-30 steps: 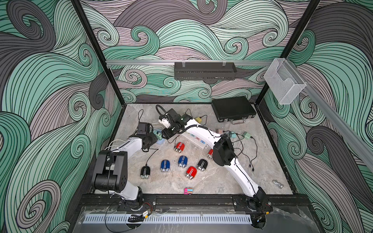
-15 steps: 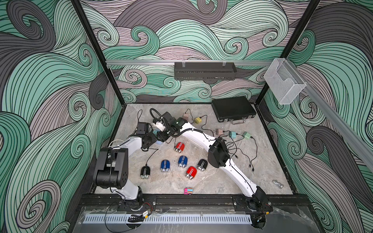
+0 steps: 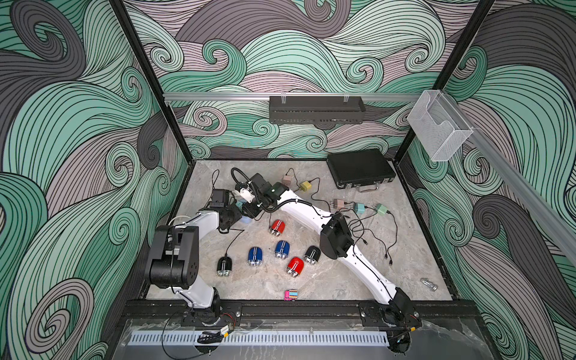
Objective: Unplug the electric shaver
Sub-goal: Remove the plug from the socket.
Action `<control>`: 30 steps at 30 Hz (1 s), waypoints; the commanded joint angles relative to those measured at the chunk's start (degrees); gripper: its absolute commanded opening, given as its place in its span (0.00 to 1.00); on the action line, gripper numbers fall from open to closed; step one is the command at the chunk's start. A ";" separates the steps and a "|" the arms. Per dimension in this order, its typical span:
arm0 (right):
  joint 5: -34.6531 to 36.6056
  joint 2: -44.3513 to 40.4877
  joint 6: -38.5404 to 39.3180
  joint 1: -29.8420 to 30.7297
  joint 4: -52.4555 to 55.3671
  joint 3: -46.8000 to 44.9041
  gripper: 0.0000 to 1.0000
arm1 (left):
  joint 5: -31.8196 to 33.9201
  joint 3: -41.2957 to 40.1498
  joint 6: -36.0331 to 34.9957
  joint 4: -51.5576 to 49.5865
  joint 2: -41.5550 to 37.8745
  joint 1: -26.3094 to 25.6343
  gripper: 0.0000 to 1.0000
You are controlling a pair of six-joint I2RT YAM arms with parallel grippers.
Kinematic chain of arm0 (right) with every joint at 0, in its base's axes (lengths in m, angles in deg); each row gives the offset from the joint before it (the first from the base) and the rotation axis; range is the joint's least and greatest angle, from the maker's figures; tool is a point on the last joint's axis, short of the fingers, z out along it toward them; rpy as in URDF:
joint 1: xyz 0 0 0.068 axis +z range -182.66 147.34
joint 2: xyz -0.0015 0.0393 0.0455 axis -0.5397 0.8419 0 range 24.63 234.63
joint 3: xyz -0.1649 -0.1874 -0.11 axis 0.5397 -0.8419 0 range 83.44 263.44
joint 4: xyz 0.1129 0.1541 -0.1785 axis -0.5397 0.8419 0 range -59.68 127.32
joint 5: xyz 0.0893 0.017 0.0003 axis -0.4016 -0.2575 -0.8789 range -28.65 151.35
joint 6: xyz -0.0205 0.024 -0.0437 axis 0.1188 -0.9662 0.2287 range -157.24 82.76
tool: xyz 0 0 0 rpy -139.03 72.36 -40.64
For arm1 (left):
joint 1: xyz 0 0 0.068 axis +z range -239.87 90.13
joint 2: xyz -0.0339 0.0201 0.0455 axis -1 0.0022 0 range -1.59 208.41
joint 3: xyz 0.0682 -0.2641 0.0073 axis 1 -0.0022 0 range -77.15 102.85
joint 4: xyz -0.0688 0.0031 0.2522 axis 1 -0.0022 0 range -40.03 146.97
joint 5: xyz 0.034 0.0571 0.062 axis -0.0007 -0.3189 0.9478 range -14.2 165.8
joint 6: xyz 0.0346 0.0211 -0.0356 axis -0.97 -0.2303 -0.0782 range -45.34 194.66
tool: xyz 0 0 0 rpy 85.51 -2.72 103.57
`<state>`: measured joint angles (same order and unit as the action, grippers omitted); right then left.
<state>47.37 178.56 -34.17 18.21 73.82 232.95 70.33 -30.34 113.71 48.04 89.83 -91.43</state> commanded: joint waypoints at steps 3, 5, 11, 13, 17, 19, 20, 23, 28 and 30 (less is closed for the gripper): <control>-0.66 2.57 2.20 -0.16 -0.46 2.96 0.45 | -0.76 0.00 -0.29 0.31 1.02 0.64 0.34; -0.54 2.78 2.47 -0.16 -0.41 3.37 0.43 | -0.85 -0.13 -0.20 0.49 1.11 0.69 0.34; -1.01 3.22 2.97 -0.34 -0.45 3.73 0.37 | -1.20 -0.31 0.13 0.67 1.16 0.85 0.33; -1.15 3.29 3.08 -0.34 -0.51 3.72 0.37 | -1.38 -0.33 0.15 0.70 1.22 0.86 0.34; -0.72 3.22 3.17 -0.35 -0.58 3.70 0.32 | -1.38 -0.23 0.24 0.67 1.31 0.86 0.34; -0.60 3.17 3.17 -0.38 -0.57 3.60 0.29 | -1.47 -0.23 0.33 0.62 1.35 0.86 0.34; -0.57 3.06 3.21 -0.33 -0.50 3.60 0.28 | -1.39 -0.22 0.33 0.62 1.35 0.86 0.34; -0.37 2.75 3.43 -0.36 -0.53 3.40 0.26 | -1.22 -0.11 0.42 0.19 1.33 0.91 0.33; 0.24 1.92 3.69 -0.34 -0.70 3.10 0.25 | -0.77 0.12 0.42 -0.73 1.25 0.85 0.33; 0.54 1.36 3.77 -0.35 -0.87 2.85 0.24 | -0.59 0.30 0.33 -1.08 1.22 0.86 0.33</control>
<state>47.48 181.29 -31.83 18.10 73.15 235.49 69.28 -30.45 114.04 48.76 90.20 -91.02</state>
